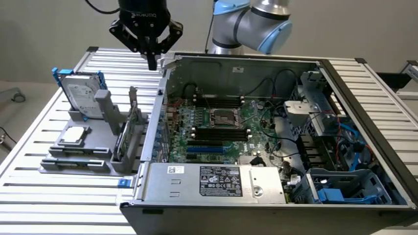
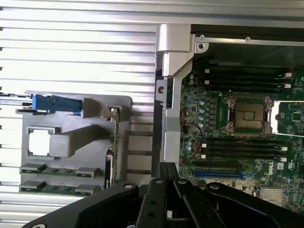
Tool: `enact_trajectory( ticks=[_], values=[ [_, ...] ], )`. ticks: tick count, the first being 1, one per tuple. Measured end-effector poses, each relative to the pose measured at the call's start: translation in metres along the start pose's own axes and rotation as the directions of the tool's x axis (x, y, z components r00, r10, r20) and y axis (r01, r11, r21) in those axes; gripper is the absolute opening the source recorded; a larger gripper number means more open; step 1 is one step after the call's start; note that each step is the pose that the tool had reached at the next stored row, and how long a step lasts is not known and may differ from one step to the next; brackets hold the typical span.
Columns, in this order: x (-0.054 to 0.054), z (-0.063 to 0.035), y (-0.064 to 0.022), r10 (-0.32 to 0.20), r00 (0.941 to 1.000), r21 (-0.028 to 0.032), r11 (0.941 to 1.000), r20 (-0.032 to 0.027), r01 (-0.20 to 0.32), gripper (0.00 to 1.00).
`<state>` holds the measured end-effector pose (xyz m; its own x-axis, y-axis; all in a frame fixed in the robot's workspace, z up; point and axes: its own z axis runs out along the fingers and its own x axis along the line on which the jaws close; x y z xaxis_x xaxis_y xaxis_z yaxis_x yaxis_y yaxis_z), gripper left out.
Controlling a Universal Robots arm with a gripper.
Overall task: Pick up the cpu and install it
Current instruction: 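Reach for the cpu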
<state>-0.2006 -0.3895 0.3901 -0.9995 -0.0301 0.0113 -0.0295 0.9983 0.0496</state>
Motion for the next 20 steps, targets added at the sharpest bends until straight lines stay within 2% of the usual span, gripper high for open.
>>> enact_trajectory(
  ticks=[20],
  values=[
    [0.091, 0.0147, 0.0074, -0.008, 0.9998, -0.0004, 1.0000, -0.0172, 0.008, 0.11]
  ],
)
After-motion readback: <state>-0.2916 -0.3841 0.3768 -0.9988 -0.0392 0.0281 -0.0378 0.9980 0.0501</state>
